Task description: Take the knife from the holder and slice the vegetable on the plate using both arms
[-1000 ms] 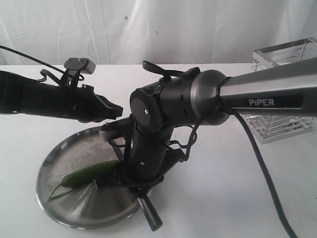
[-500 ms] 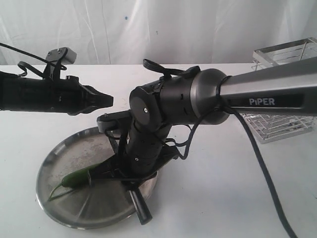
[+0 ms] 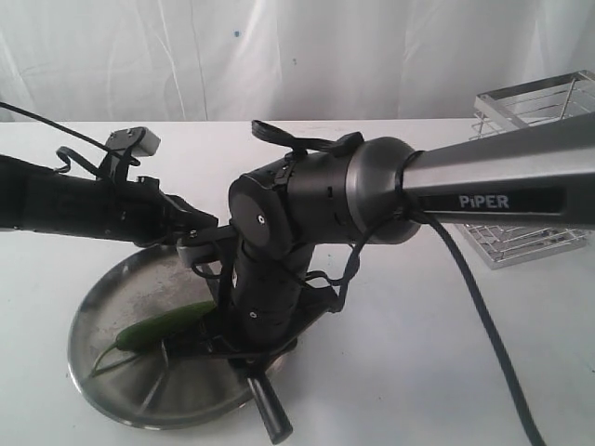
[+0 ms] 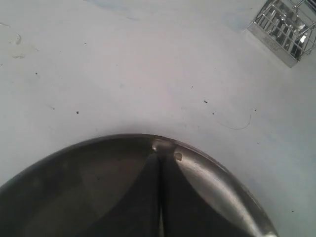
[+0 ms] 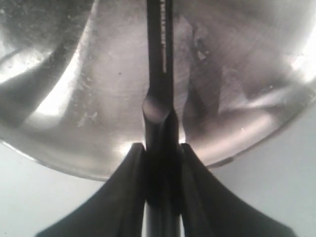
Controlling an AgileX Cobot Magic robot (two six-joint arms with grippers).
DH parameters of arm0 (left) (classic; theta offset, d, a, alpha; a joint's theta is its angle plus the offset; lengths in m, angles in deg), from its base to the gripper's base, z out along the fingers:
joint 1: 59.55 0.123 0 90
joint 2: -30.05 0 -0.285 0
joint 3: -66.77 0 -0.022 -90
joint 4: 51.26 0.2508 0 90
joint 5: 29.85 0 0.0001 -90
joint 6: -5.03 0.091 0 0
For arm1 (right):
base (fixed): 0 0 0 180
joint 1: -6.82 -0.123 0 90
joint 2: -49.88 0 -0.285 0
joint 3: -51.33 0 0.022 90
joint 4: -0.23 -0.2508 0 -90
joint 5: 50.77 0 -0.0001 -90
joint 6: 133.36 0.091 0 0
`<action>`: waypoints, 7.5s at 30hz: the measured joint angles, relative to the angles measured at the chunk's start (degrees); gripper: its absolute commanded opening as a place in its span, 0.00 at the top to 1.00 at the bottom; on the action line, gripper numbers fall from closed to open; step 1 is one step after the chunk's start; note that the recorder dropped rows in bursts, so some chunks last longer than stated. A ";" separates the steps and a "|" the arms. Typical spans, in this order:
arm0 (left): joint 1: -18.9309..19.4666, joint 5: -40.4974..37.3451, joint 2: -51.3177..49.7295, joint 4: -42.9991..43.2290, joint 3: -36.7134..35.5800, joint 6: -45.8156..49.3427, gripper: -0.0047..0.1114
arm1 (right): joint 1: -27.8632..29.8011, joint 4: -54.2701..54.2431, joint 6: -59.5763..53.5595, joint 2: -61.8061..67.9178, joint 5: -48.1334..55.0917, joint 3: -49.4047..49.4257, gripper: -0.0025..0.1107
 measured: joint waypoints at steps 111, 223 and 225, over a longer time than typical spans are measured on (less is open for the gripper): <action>0.00 -5.82 -11.42 -6.25 -1.71 5.22 0.96 | -0.09 1.10 4.29 0.00 -0.54 0.10 0.98; -0.71 7.53 6.53 0.61 -9.07 2.44 0.96 | -6.27 5.35 11.40 -1.66 0.90 0.07 0.98; -0.71 7.30 6.53 0.35 -9.07 2.82 0.96 | -6.27 5.47 11.49 -0.85 0.78 0.07 0.98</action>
